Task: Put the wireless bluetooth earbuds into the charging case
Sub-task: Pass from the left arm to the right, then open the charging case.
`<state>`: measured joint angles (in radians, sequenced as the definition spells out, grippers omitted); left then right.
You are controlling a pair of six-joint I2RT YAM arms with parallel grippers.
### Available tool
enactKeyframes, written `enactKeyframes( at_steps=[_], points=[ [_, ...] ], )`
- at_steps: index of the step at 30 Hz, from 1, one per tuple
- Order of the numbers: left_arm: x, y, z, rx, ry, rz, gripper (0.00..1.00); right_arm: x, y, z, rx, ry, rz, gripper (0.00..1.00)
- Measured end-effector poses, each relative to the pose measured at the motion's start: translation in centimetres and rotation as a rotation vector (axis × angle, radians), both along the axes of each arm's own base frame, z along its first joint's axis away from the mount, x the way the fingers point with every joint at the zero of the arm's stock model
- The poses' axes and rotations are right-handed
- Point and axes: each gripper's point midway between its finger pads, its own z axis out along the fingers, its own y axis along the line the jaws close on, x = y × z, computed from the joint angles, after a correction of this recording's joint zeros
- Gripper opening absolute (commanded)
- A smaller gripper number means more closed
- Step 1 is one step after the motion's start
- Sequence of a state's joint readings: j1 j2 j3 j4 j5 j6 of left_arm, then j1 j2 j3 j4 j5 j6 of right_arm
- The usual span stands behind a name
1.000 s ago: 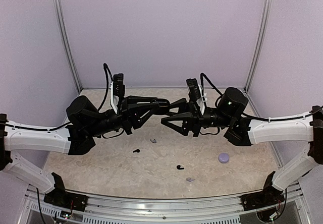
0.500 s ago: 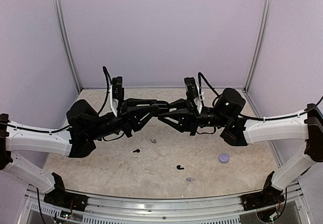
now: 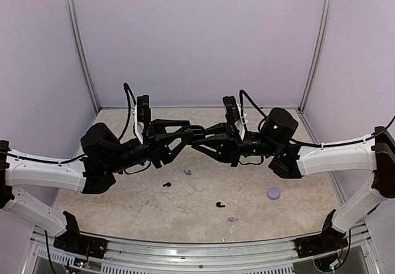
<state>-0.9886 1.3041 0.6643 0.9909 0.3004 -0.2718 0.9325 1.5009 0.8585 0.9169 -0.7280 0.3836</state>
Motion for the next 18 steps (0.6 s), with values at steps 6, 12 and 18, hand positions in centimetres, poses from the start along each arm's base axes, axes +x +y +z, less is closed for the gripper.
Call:
enactKeyframes(
  at_steps=[6,12,18],
  points=[
    [0.3,0.4,-0.6,0.068,0.012,0.036,0.53,0.1,-0.2,-1.0,-0.077,-0.034,-0.031,0.10],
    [0.6,-0.1,-1.4,0.143,0.038,0.044,0.55,0.3,-0.3,-1.4,-0.151,-0.076,-0.062,0.08],
    [0.8,-0.3,-2.8,0.196,0.071,0.045,0.54,0.3,-0.4,-3.0,-0.224,-0.090,-0.066,0.06]
  ],
)
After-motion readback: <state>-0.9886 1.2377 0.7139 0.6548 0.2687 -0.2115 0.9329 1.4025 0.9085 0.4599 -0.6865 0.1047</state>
